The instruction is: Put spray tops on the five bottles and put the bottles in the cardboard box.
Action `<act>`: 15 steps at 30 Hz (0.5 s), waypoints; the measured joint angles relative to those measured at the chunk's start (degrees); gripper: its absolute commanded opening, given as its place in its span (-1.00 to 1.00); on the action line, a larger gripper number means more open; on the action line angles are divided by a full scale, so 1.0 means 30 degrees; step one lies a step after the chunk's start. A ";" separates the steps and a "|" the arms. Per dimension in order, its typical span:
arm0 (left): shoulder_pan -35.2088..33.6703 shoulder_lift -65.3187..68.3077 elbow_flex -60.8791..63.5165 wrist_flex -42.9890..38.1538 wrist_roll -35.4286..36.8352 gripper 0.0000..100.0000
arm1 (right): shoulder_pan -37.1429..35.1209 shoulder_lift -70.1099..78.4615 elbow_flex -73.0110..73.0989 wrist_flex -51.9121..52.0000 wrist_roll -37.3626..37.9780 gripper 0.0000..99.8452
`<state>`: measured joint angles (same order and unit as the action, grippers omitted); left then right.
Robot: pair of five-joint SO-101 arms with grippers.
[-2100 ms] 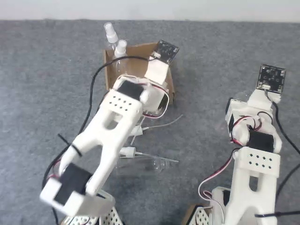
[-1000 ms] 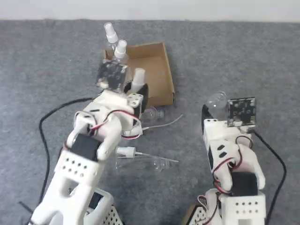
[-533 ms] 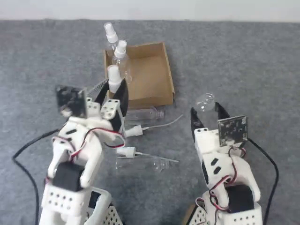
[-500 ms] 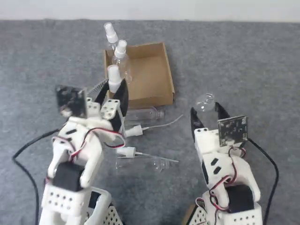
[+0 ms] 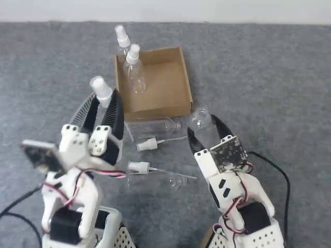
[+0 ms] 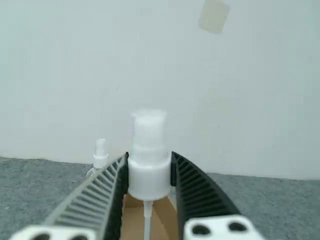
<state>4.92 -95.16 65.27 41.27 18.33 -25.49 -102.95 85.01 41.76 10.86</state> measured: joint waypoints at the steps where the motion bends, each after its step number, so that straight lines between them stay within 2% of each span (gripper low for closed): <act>1: -0.0029 -0.0381 0.0000 0.0000 0.0088 -0.97 | -0.0176 0.0000 0.0088 -0.0088 0.0029 -0.95; 11: -0.0029 -0.2344 0.0000 0.0000 0.0088 -0.97 | -0.2344 0.0000 0.0498 -0.0205 0.0059 -0.95; 15: -0.0029 -0.2637 0.0000 0.0000 0.0088 -0.97 | -0.3341 0.0000 0.1143 -0.0205 0.1201 -0.96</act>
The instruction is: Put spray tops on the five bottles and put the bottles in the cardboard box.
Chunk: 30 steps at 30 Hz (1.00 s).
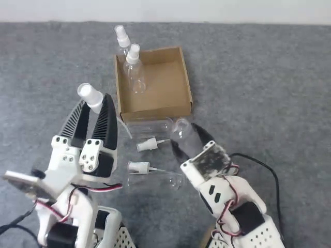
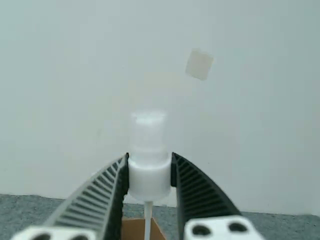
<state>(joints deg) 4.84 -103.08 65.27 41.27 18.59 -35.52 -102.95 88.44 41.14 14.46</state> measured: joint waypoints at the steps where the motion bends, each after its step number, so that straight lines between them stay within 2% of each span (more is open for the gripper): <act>1: 0.0000 -0.0029 0.0000 0.0000 0.0000 -0.97 | -0.0293 0.0000 0.0176 0.0000 0.0352 -0.96; 9: 0.0000 -0.0088 0.0000 -0.0176 0.0000 -0.97 | -0.1143 0.0000 0.0322 0.0000 0.1114 -0.95; 26: 0.0029 -0.0088 0.0000 -0.0176 0.0000 -0.97 | -0.4601 0.0000 0.0908 -0.0059 0.1201 -0.95; 30: 0.0908 -0.0088 0.0000 -0.0176 0.0000 -0.97 | -0.4571 0.0000 0.0908 -0.0059 0.1201 -0.95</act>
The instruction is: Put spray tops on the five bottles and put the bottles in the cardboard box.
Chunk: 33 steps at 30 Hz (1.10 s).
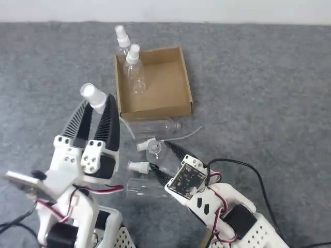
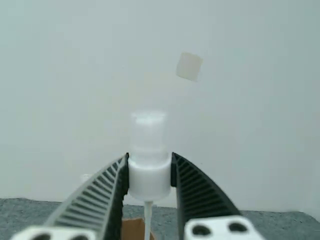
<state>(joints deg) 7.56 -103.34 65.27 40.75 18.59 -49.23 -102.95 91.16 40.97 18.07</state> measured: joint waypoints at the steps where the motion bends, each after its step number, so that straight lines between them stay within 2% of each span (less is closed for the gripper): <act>1: 0.0322 0.0000 0.0000 0.0000 0.0000 -0.97 | 0.0000 0.0000 0.0088 -0.0176 0.0000 -0.95; 8: 0.1495 0.0000 0.0000 0.0000 0.0000 -0.97 | -0.0029 0.0000 0.1260 -0.2227 0.0000 -0.95; 33: 0.3165 0.0000 0.0996 0.0000 -0.0205 -0.97 | 0.0000 0.0000 0.1260 -0.2462 0.0000 -0.95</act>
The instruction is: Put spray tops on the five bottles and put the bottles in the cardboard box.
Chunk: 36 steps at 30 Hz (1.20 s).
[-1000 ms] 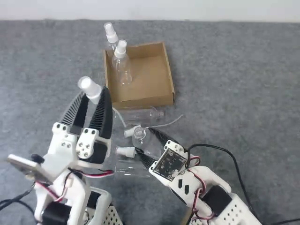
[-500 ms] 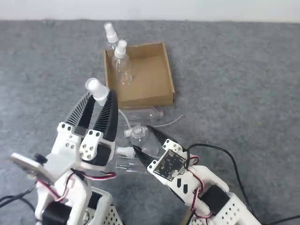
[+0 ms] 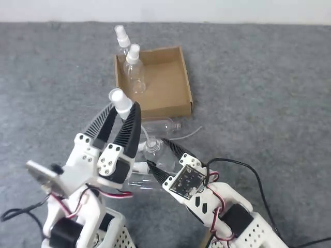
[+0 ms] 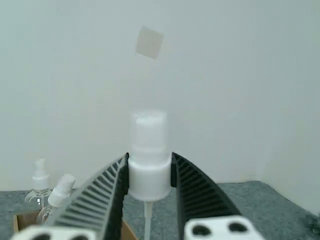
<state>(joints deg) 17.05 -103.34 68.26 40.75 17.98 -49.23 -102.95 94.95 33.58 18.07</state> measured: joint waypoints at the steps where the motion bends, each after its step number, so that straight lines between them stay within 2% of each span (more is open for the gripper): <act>1: 0.0029 0.0000 0.0147 0.0000 0.0000 -0.97 | 0.0000 0.0000 0.0000 0.0000 0.0000 -0.95; 19: 0.0059 0.0000 0.1143 0.0293 0.0000 -0.97 | 0.0000 0.0000 0.0000 0.0000 0.0000 -0.96; 28: 0.2139 0.0000 0.1143 0.1700 -0.1495 -0.97 | 0.0000 0.0000 0.0000 0.0000 0.0000 -0.96; 36: 0.2286 0.0000 0.1143 0.2198 -0.1553 -0.97 | 0.1319 0.0000 0.0000 0.0000 -0.0029 -0.96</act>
<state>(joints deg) 23.91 -103.34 71.69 47.34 13.32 -45.27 -102.95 94.95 33.58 17.98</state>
